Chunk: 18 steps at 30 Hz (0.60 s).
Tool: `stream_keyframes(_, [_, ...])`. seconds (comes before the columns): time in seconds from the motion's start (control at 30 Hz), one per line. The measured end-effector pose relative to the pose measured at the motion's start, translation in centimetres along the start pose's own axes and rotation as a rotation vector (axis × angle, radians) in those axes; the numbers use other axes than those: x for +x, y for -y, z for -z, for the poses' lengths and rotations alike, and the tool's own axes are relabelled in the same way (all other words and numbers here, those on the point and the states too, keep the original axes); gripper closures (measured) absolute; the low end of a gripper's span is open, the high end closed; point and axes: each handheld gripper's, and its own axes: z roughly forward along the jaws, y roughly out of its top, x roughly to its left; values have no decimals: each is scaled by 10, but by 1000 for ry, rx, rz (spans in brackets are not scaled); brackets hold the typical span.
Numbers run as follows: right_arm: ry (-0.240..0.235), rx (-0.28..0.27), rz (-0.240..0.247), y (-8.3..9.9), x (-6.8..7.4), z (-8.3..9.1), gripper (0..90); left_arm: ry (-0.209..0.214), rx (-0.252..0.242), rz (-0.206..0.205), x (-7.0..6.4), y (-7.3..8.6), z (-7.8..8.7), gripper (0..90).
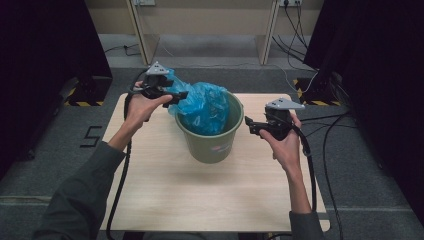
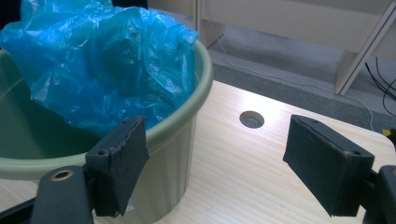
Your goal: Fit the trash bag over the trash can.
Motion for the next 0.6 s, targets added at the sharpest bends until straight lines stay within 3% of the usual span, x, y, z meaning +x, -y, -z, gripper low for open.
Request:
stream_keyframes(0.07, [-9, -1, -5, -1, 0, -2, 213, 21, 5, 10, 0, 3, -10, 300])
stream_keyframes(0.17, [-9, 5, -5, -2, -2, -4, 213, 44, -8, -76, -10, 7, -18, 628])
stream_keyframes(0.27, [-8, -1, -4, -7, -2, -3, 213, 73, -16, -140, -27, 9, -18, 797])
stream_keyframes(0.47, [-29, -19, -7, -22, 2, -3, 216, 154, -18, -254, -62, 16, -4, 821])
stream_keyframes(0.53, [-37, -23, 2, -30, 6, -6, 217, 157, -13, -296, -69, 19, 2, 830])
stream_keyframes(0.6, [-48, -23, 10, -37, 11, -9, 217, 156, -31, -301, -73, 22, 8, 833])
